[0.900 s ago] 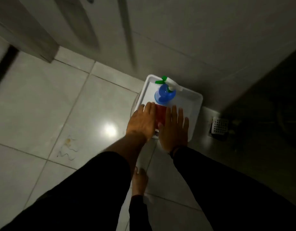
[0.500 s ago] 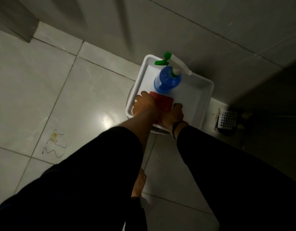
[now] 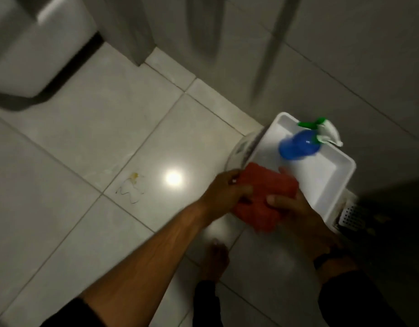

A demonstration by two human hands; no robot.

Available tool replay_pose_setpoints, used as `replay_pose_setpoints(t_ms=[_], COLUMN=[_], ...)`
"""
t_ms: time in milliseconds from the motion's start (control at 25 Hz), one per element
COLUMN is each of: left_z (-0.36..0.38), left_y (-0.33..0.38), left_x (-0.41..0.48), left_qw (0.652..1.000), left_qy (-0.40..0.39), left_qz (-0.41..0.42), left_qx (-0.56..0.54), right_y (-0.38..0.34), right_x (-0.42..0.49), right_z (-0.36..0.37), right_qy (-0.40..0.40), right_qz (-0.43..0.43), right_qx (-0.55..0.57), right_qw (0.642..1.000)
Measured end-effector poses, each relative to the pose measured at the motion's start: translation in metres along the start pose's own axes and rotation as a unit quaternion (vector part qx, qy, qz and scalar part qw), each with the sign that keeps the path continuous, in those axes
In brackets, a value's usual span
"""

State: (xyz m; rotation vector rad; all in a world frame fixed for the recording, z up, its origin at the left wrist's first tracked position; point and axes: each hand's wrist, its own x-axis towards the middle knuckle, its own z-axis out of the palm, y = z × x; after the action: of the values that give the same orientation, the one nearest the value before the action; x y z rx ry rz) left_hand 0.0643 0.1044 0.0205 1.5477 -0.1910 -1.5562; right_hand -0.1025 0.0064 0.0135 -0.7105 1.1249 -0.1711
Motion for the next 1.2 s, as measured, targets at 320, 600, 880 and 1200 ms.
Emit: replay_pose_setpoints(t_ms=[320, 600, 880, 1200], left_z=[-0.159, -0.332, -0.425, -0.433], left_y=[-0.118, -0.332, -0.471, -0.515], left_x=[-0.077, -0.024, 0.060, 0.087], left_qw=[0.979, 0.884, 0.754, 0.677], left_qy=[0.193, 0.413, 0.507, 0.583], left_qz=[0.061, -0.113, -0.101, -0.025], left_qx=[0.004, 0.190, 0.406, 0.449], right_y=[0.113, 0.266, 0.345, 0.430], right_x=[-0.002, 0.181, 0.345, 0.374], right_z=[0.168, 0.274, 0.345, 0.363], right_qy=[-0.168, -0.043, -0.097, -0.120], right_qz=[0.113, 0.011, -0.306, -0.472], right_qx=[-0.051, -0.316, -0.709, -0.778], right_qw=[0.978, 0.948, 0.628, 0.396])
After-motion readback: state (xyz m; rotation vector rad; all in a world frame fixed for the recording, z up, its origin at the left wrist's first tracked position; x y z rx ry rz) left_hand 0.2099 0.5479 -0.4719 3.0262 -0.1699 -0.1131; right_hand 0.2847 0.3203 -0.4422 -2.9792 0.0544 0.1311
